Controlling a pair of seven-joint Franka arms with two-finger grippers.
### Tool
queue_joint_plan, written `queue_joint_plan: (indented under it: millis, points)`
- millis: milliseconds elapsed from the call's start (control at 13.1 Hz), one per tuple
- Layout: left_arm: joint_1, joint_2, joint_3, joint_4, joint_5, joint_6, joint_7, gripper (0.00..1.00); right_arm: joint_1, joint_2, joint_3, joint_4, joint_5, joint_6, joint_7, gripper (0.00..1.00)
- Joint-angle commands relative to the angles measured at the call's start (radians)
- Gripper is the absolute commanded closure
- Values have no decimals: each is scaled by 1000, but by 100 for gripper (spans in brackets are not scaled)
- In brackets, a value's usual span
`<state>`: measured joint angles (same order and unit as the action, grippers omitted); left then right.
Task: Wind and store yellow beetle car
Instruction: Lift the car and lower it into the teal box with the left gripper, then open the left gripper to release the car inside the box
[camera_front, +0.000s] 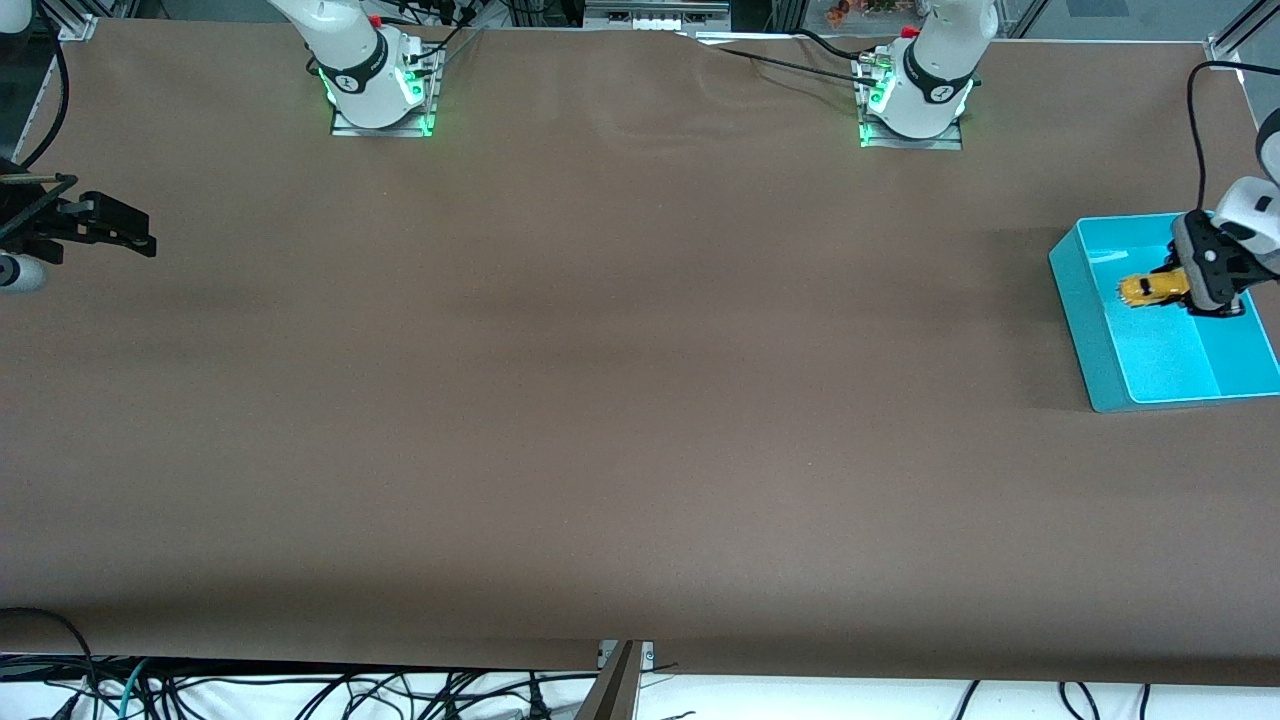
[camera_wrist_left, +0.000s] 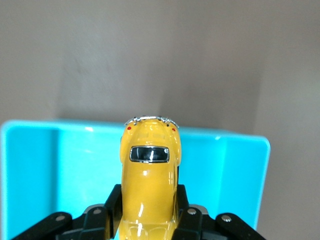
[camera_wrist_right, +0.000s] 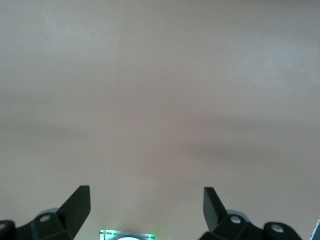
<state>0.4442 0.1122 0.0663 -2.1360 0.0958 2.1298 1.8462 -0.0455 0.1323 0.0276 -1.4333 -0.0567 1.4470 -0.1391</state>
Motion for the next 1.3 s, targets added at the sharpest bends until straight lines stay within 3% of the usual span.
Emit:
queue_joint_plan:
  millis: [0, 230, 536, 613, 690, 766, 1073, 1226]
  points:
    - [31, 36, 16, -71, 54, 102, 53, 100, -10, -10, 6, -7, -2, -2, -7, 0]
    - [85, 101, 18, -151, 56, 218, 53, 100, -7, -10, 8, -6, -3, -2, -5, 0]
    - [114, 173, 23, -160, 56, 257, 53, 100, -8, -10, 6, -6, -3, 0, -7, 0]
    - [122, 175, 23, -160, 56, 257, 53, 88, -8, -10, 8, -6, -3, 0, -7, 0]
    - [123, 179, 23, -159, 56, 257, 50, 20, -8, -10, 6, -6, -3, 0, -7, 0]
    - [123, 179, 23, -159, 56, 254, 51, 0, -8, -10, 8, -6, -3, 1, -7, 0]
    - [120, 152, 24, -148, 55, 240, 45, 0, -7, -10, 8, -6, -3, 3, -8, 0]
    - [119, 104, 23, -105, 39, 152, 44, 0, -7, -10, 8, -6, -3, 3, -7, 0]
